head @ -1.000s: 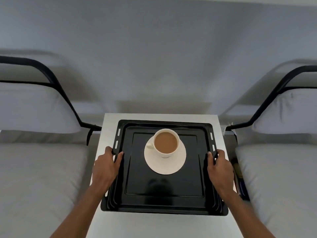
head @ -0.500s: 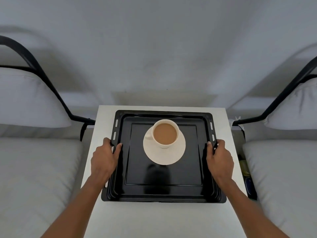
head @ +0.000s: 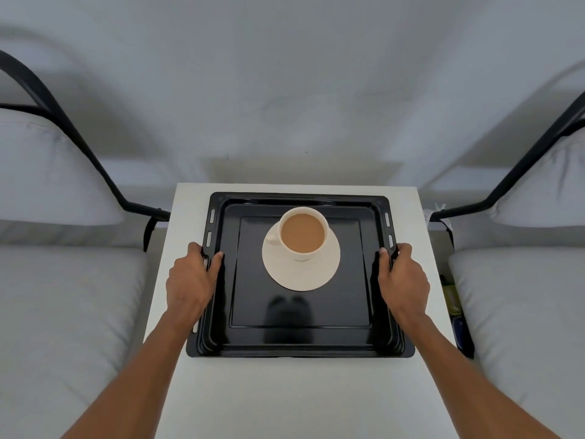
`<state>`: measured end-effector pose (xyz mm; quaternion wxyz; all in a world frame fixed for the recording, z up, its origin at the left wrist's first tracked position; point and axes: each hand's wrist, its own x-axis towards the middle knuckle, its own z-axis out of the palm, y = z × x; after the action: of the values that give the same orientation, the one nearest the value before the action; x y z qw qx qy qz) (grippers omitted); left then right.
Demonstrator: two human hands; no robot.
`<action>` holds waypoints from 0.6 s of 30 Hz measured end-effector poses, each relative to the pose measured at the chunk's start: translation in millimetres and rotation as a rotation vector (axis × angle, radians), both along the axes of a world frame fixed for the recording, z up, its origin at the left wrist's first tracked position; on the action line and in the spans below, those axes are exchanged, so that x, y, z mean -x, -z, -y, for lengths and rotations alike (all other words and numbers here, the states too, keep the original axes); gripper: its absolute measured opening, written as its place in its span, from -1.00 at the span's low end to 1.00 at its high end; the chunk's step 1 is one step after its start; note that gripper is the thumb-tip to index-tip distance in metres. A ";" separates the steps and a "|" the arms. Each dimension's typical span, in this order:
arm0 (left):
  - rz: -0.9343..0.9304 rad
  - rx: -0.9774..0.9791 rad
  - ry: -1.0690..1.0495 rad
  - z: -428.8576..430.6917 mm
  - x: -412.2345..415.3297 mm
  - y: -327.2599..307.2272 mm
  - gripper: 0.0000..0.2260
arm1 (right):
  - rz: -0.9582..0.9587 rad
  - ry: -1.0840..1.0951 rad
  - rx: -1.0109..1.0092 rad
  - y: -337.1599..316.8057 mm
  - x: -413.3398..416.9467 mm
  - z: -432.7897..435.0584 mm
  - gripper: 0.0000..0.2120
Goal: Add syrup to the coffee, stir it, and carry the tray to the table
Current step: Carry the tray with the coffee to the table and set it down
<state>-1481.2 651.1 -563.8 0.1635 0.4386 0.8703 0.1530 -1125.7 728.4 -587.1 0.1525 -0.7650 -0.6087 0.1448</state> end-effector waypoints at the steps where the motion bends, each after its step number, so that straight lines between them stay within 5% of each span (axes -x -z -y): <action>1: -0.001 -0.001 -0.001 -0.4 0.2 -0.5 -0.68 | 0.013 -0.010 0.000 -0.6 0.3 -0.1 -0.73; 18: -0.019 -0.024 -0.048 1.9 -5.4 2.9 -0.67 | 0.283 -0.179 0.013 -7.9 0.9 -10.9 -0.62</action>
<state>-1475.8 649.3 -566.8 0.1461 0.4209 0.8803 0.1629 -1126.6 739.3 -579.2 0.0470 -0.7213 -0.6890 0.0527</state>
